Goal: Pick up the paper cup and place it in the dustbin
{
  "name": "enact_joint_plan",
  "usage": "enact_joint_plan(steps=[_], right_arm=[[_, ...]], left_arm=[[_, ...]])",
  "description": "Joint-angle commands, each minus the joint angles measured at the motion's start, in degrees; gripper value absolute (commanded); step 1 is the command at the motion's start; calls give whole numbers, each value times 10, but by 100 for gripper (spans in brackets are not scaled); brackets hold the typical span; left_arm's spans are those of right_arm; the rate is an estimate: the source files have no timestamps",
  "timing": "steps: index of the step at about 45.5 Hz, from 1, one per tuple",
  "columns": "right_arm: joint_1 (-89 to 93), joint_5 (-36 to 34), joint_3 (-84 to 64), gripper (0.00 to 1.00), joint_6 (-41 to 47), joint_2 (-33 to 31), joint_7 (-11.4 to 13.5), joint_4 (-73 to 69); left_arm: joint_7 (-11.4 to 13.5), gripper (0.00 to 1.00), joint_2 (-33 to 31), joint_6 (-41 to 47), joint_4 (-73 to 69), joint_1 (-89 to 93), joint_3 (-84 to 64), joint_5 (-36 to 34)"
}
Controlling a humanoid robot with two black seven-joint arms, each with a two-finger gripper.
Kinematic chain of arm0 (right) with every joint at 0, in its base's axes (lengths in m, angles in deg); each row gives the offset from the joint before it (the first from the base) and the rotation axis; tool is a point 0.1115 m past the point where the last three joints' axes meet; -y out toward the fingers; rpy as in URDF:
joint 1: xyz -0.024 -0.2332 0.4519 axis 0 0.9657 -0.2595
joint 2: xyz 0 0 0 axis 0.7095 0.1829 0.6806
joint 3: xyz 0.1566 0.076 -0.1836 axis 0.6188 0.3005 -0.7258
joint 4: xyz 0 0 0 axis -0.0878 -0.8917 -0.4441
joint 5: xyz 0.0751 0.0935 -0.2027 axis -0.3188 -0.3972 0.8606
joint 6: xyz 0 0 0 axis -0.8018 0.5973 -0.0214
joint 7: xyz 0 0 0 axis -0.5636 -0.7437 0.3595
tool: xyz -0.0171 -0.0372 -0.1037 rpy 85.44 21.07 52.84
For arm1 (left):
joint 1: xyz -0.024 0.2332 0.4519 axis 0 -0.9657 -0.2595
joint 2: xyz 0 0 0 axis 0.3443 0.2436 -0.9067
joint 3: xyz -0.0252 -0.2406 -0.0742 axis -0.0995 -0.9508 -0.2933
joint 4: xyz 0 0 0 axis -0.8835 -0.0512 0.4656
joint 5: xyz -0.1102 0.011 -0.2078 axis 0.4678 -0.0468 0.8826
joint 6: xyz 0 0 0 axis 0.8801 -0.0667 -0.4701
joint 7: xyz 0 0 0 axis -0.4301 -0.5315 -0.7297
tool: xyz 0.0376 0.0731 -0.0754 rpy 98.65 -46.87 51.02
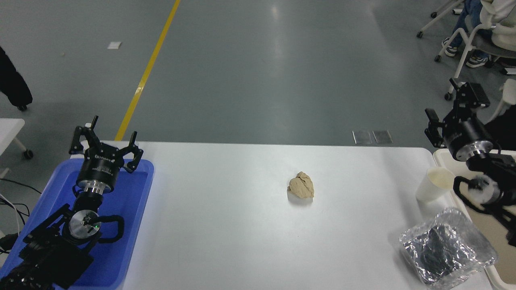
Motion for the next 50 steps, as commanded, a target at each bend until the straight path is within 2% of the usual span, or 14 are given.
enact_joint_plan(steps=[1,5,12,22,26,35,47,50], right_arm=[[-212,2,-340,100,6,-55,53,1],[-276,13,-458,100,14,-43,65,1],[-360,111,-624,100,38,-15,70,1],[-388,293,-709,100,62,-6,69,1],[-390,339,-714,100,100,-8,67,1],[-377,343,-706,100,172,-6,65,-15],[-354,337,-703,100,181,-10,64,-71],[-333,314,-693,100,180,-10,64,-69]], left_arm=[[0,100,0,0,0,0,1,-1],[0,100,0,0,0,0,0,0],[0,100,0,0,0,0,0,0],[0,100,0,0,0,0,0,-1],[0,100,0,0,1,0,0,-1],[0,100,0,0,0,0,0,0],[0,100,0,0,0,0,0,-1],[0,100,0,0,0,0,1,0]])
